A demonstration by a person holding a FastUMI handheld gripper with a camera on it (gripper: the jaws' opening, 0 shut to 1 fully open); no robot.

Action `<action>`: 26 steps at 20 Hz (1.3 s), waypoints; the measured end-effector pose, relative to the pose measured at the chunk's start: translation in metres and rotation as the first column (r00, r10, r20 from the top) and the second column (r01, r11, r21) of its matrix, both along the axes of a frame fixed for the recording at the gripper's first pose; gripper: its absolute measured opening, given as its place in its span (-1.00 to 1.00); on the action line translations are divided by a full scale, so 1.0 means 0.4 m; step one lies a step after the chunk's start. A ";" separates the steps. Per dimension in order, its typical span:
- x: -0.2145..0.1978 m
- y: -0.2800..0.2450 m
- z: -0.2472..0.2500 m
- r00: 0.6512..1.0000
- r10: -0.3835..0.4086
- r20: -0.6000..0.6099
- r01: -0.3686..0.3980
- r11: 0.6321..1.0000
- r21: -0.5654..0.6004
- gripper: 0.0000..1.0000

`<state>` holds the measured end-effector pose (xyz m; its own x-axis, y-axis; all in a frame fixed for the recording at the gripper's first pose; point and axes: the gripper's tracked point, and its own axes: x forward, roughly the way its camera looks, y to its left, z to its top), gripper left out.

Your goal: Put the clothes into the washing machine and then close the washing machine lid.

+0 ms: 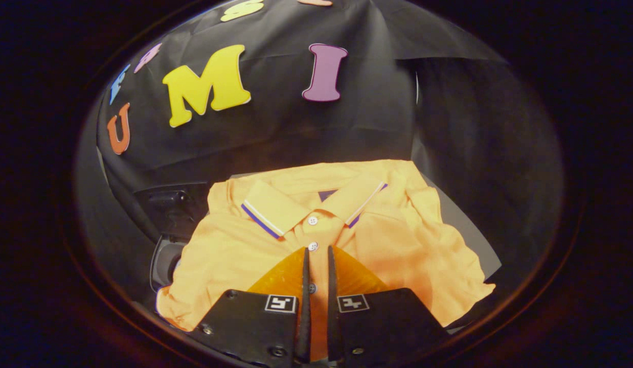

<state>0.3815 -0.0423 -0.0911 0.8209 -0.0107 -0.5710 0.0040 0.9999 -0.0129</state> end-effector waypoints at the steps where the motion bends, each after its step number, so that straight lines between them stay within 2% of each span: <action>1: -0.001 0.003 0.002 1.000 -0.007 -0.017 0.007 1.000 0.000 -0.77; 3: -0.005 0.004 0.006 0.999 -0.004 -0.035 0.005 1.000 0.010 -0.83; 10: -0.007 0.013 0.019 0.998 -0.021 -0.063 0.020 1.000 -0.013 -0.84; 17: -0.025 0.092 0.058 0.998 -0.008 -0.061 0.007 1.000 -0.013 -0.85; 20: -0.014 0.143 0.089 0.999 0.010 -0.045 -0.010 1.000 -0.008 -0.85; 26: -0.007 0.282 0.135 0.995 0.096 -0.026 -0.096 0.995 -0.002 -0.85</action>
